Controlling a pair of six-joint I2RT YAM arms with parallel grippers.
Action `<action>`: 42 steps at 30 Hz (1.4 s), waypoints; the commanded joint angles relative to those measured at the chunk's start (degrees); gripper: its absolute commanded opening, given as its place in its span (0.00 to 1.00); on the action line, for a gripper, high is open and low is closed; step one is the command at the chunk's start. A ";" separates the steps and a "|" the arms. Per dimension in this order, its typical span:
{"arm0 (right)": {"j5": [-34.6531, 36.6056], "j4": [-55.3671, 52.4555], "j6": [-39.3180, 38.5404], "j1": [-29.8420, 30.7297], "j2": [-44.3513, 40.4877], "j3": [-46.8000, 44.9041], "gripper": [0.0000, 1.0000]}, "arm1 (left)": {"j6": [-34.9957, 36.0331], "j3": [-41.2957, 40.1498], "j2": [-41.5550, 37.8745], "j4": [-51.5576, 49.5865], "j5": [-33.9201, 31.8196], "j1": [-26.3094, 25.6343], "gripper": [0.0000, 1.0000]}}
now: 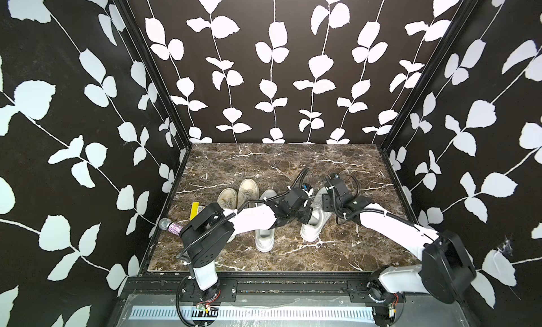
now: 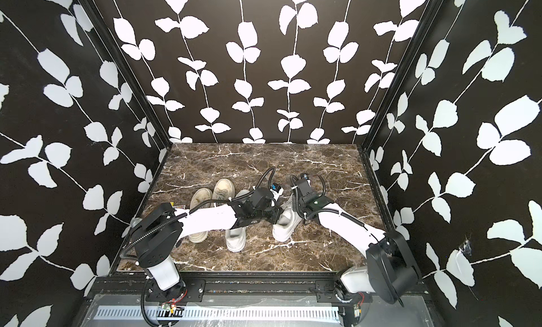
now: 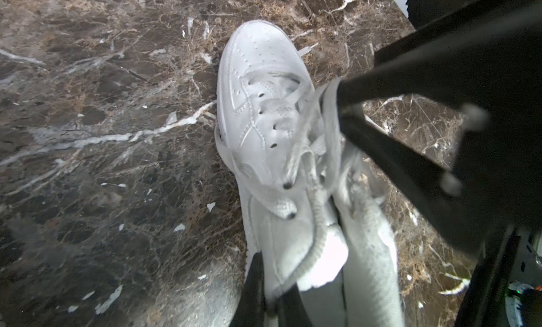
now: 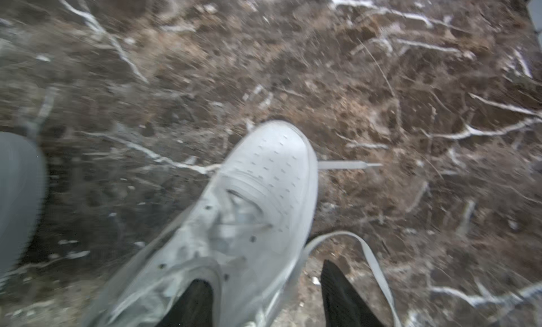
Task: Remove the insole from the shoe
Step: Untie the shoelace on the shoe.
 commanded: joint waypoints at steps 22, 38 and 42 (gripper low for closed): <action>-3.93 -7.17 0.92 5.08 -10.38 -2.18 0.64 | 2.25 3.76 -1.89 -2.26 0.99 0.04 0.40; 4.49 -10.34 10.03 8.22 -0.84 0.29 0.42 | 3.47 8.38 2.81 -3.94 0.63 1.01 0.31; 11.36 -15.59 12.22 8.16 -1.05 0.11 0.30 | 4.31 7.29 1.98 -6.03 -1.94 1.42 0.19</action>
